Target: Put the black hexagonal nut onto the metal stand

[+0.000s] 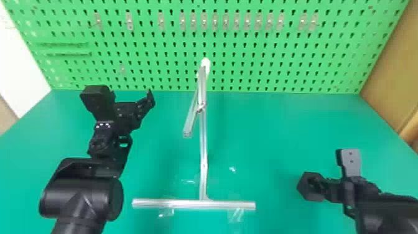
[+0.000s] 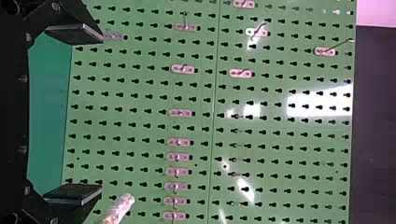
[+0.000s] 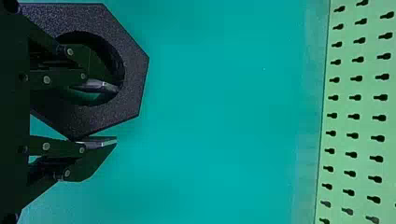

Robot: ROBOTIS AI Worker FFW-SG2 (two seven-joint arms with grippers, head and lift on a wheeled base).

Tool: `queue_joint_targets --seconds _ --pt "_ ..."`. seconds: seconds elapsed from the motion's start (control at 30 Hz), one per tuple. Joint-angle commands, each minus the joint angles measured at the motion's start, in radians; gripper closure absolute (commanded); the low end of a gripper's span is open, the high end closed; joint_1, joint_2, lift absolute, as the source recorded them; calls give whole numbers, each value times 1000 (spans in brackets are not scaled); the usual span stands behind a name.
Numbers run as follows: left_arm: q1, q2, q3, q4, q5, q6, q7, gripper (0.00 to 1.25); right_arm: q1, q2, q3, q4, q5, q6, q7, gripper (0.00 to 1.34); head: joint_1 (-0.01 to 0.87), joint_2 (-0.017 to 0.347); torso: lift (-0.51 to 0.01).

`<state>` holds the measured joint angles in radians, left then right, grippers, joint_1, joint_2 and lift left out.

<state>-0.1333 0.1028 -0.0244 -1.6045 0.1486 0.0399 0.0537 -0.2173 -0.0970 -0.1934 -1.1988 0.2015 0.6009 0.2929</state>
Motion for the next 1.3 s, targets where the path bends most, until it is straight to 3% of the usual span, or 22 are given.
queue_joint_targets --seconds 0.0,0.37,0.67,0.83,1.1,1.27 --pt "1 0 0 0 0 0 0 153 1 -7 20 -64 7 54 0 1099 693 81 -1" --pt "1 0 0 0 -1 0 0 153 -39 -53 107 -291 -10 293 0 1104 693 81 -1" --pt "3 0 1 0 -1 0 0 153 -91 -76 158 -532 35 547 2 1102 693 81 -1" --pt "3 0 1 0 -1 0 0 153 -131 -105 212 -648 30 631 2 1102 693 81 -1" --pt "3 0 0 0 -1 0 0 153 -231 -168 293 -788 -62 746 2 1102 693 81 -1" --pt "3 2 0 0 -3 0 0 153 -307 -205 319 -814 -168 806 2 1102 693 81 -1"
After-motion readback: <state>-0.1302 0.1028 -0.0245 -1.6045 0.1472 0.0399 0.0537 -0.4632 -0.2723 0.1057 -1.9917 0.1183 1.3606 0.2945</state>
